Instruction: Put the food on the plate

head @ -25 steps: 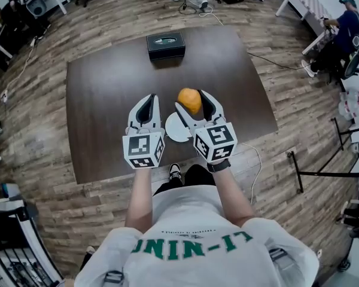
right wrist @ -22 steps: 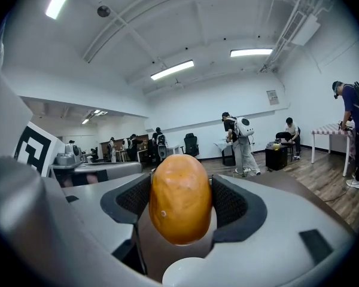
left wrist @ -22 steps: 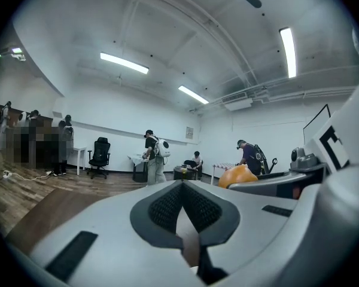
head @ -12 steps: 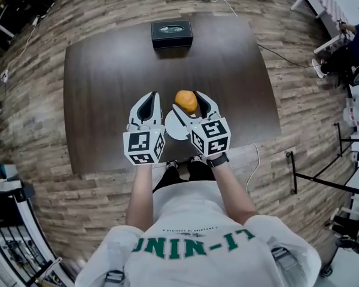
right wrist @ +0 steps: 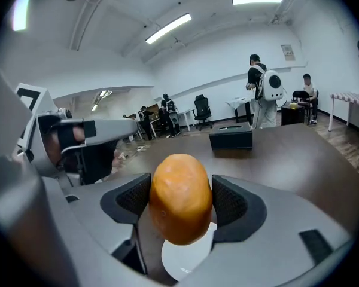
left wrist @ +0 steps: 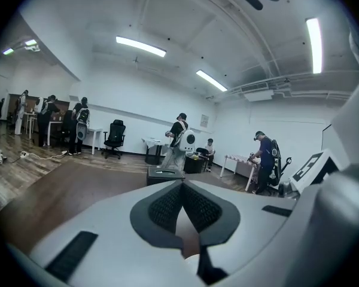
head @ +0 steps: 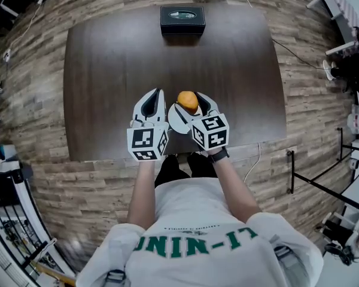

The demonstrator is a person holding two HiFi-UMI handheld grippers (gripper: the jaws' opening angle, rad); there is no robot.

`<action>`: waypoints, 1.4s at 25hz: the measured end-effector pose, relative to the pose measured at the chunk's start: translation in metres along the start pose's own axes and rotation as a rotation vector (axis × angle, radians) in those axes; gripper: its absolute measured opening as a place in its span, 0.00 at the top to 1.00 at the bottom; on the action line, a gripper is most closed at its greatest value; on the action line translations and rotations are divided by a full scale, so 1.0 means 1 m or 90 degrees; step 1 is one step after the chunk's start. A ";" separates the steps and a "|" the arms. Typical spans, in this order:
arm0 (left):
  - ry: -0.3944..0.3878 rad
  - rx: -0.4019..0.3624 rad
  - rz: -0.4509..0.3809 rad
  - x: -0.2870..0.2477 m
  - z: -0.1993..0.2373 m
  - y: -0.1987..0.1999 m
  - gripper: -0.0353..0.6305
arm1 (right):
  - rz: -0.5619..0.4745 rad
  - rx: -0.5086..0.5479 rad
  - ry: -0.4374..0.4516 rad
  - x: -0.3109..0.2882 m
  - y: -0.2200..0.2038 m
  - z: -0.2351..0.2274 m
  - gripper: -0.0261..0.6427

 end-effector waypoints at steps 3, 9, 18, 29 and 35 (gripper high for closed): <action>0.008 0.004 0.003 -0.001 0.005 -0.004 0.93 | 0.030 -0.008 0.005 -0.009 -0.017 0.000 0.47; 0.024 0.009 0.026 -0.002 0.013 -0.023 0.93 | 0.089 -0.012 0.005 -0.024 -0.051 -0.003 0.47; 0.036 0.016 0.063 -0.005 0.015 -0.050 0.93 | 0.163 -0.007 -0.003 -0.040 -0.096 -0.013 0.47; 0.049 0.017 0.101 0.011 0.014 -0.074 0.93 | 0.242 0.009 -0.032 -0.052 -0.130 -0.023 0.47; 0.057 0.018 0.102 0.014 0.013 -0.076 0.93 | 0.250 0.009 -0.024 -0.056 -0.132 -0.026 0.46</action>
Point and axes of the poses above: the fingertips, and each gripper's own axes: x backward along the fingers, z to its left, y out of its top, the point moved 10 cm from there along x, backward along the fingers, and after that the axes turned 8 degrees about -z, right-handed, at the moved point
